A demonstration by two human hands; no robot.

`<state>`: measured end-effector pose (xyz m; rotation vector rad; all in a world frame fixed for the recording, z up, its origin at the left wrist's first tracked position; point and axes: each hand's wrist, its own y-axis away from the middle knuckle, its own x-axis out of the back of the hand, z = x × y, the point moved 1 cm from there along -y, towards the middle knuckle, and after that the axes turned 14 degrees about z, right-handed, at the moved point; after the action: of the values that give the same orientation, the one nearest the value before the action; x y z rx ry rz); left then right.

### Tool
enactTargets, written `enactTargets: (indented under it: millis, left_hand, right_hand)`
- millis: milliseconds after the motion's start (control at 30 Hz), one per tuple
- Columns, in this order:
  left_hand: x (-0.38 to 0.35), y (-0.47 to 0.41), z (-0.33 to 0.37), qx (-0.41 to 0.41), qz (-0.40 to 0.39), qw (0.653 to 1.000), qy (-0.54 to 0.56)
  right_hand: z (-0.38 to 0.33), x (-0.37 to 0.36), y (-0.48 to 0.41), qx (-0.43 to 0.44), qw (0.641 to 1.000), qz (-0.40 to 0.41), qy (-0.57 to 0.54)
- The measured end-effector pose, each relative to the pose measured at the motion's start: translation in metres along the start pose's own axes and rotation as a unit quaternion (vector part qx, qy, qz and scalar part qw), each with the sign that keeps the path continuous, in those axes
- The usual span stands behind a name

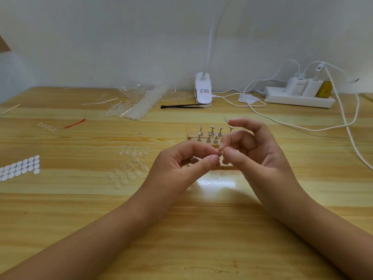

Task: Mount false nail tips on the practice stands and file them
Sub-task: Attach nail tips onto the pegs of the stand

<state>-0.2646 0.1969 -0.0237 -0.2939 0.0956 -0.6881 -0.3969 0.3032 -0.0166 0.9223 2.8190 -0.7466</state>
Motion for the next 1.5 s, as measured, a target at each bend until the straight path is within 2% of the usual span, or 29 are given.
enactTargets:
  millis: [167, 367, 567, 900, 1500]
  left_hand:
    - [0.000, 0.001, -0.001, -0.027, -0.004, 1.000, -0.005]
    - [0.002, 0.002, -0.001, -0.051, -0.013, 0.998, -0.030]
    - [0.004, 0.001, -0.001, -0.054, 0.000, 0.998, -0.019]
    - [0.005, 0.002, -0.001, -0.066, -0.001, 0.998, -0.014]
    - [0.004, 0.002, -0.002, -0.064, -0.002, 0.998, -0.010]
  right_hand:
    - [0.003, 0.003, -0.004, -0.087, 0.994, -0.037, -0.053]
    - [-0.001, 0.009, -0.006, -0.126, 0.989, 0.010, -0.071]
    - [0.000, 0.012, -0.006, -0.147, 0.988, 0.008, -0.054]
    - [-0.003, 0.006, -0.003, -0.199, 0.973, -0.071, -0.097]
    - [-0.004, 0.006, -0.002, -0.189, 0.977, -0.071, -0.063]
